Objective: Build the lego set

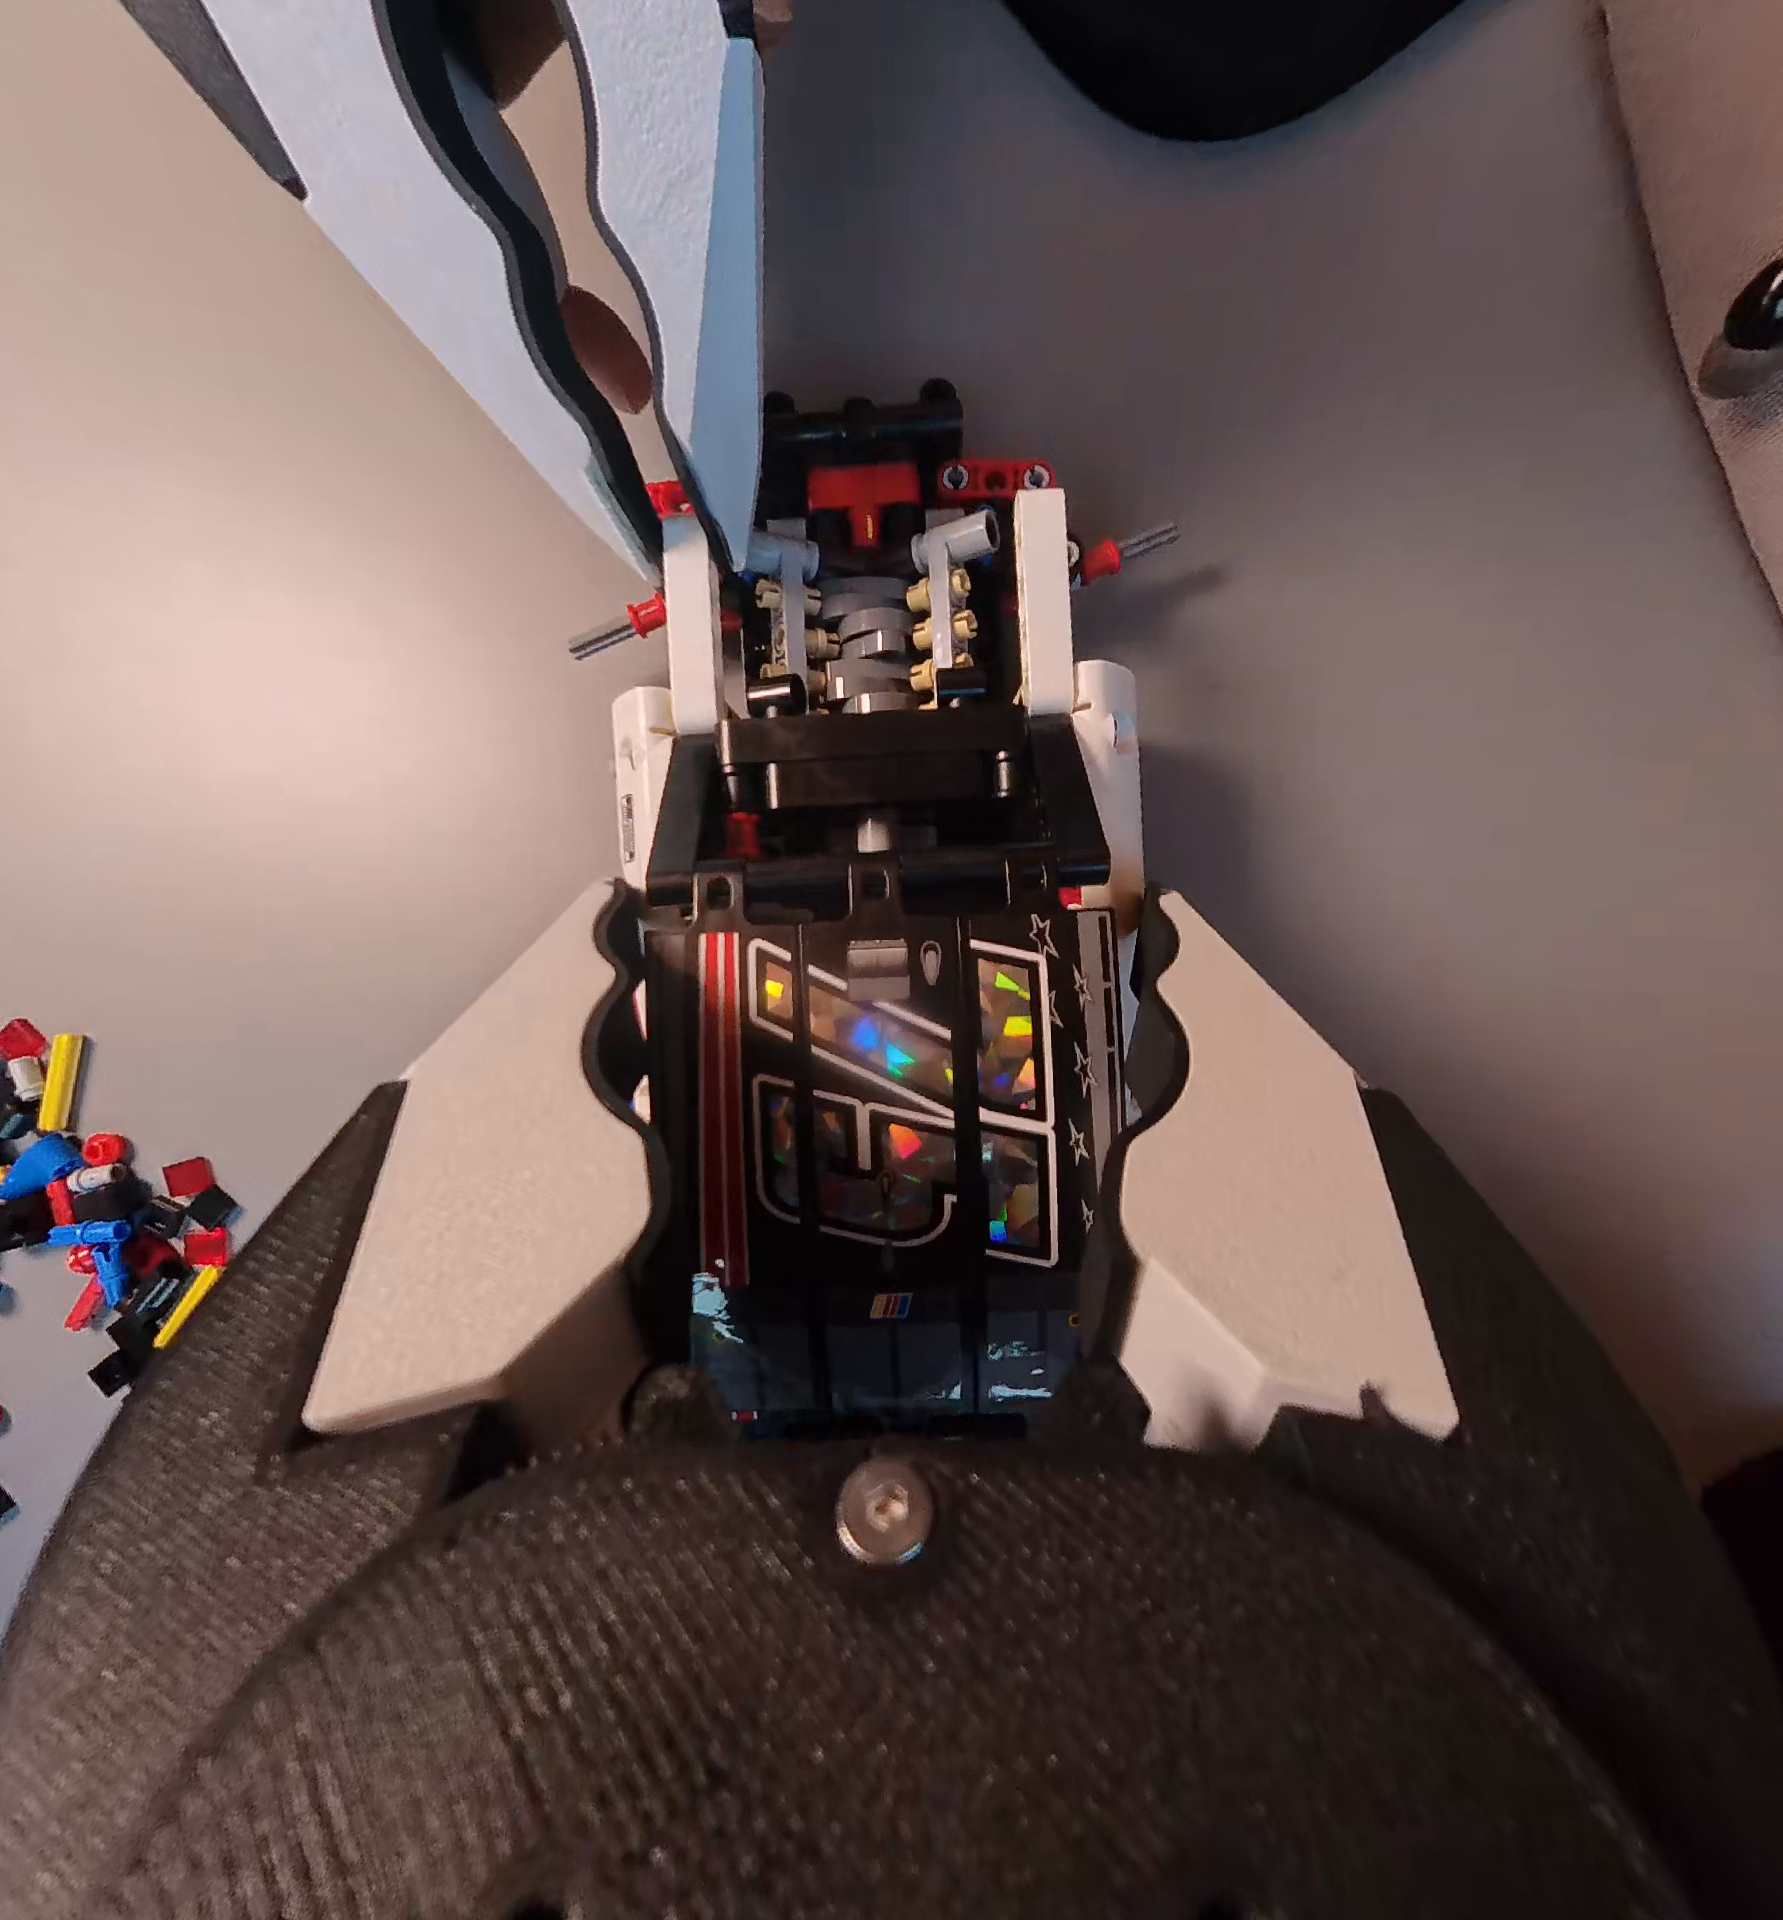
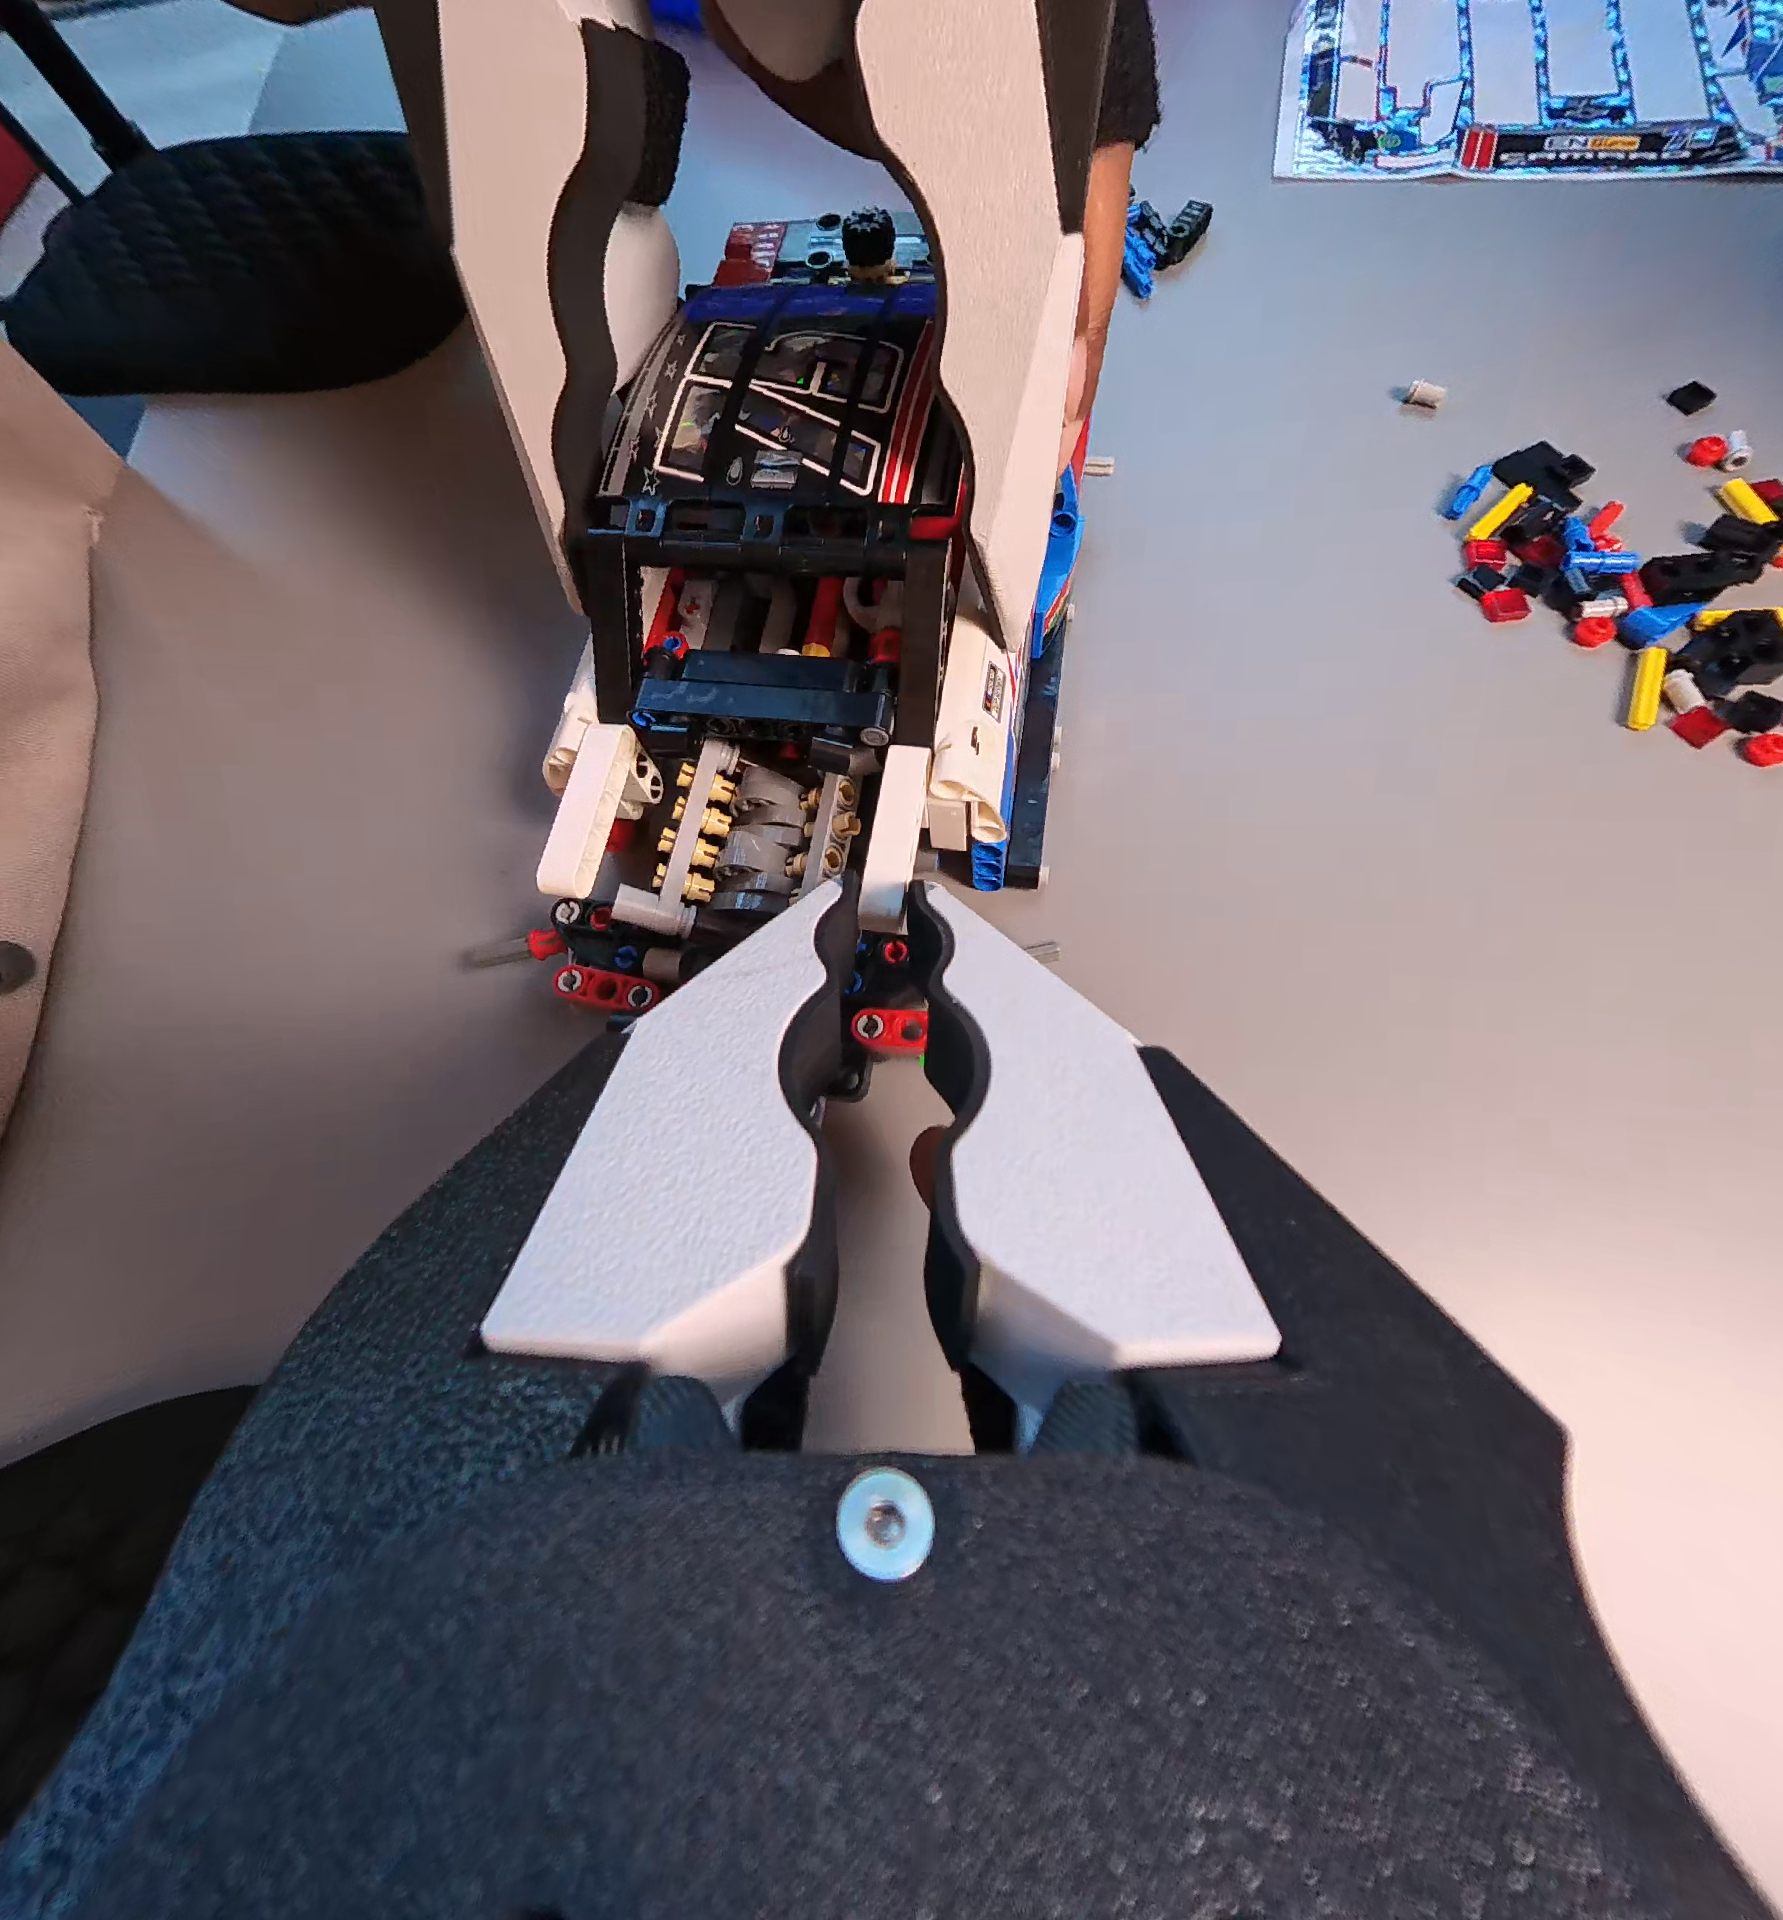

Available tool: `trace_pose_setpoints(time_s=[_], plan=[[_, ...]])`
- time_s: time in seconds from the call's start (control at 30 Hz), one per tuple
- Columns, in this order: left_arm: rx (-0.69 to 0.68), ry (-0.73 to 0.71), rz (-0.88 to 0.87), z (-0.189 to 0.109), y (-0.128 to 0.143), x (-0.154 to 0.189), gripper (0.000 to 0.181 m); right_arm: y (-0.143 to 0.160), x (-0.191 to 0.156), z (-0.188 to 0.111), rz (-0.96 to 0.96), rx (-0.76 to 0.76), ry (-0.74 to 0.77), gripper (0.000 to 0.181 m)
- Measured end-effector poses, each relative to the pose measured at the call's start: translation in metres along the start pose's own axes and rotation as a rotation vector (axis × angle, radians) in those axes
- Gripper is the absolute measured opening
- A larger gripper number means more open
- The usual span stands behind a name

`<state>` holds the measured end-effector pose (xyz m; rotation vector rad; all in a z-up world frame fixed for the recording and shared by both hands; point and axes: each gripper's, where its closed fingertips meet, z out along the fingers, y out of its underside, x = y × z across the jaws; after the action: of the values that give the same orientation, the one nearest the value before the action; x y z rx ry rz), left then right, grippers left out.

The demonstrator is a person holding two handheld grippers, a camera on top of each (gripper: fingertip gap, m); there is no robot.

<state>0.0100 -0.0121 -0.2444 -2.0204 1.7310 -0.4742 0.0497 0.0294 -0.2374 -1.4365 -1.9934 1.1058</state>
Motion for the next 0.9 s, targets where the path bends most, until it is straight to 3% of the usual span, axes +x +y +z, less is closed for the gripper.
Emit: trace_pose_setpoints(time_s=[0.77, 0.9], plan=[[-0.003, 0.004, 0.005, 0.000, 0.000, 0.001, 0.094, -0.003, 0.000, -0.003, 0.005, 0.038, 0.053, 0.006], [0.011, 0.003, 0.005, 0.000, 0.000, 0.001, 0.094, -0.009, -0.029, -0.018, -0.082, 0.070, 0.055, 0.018]])
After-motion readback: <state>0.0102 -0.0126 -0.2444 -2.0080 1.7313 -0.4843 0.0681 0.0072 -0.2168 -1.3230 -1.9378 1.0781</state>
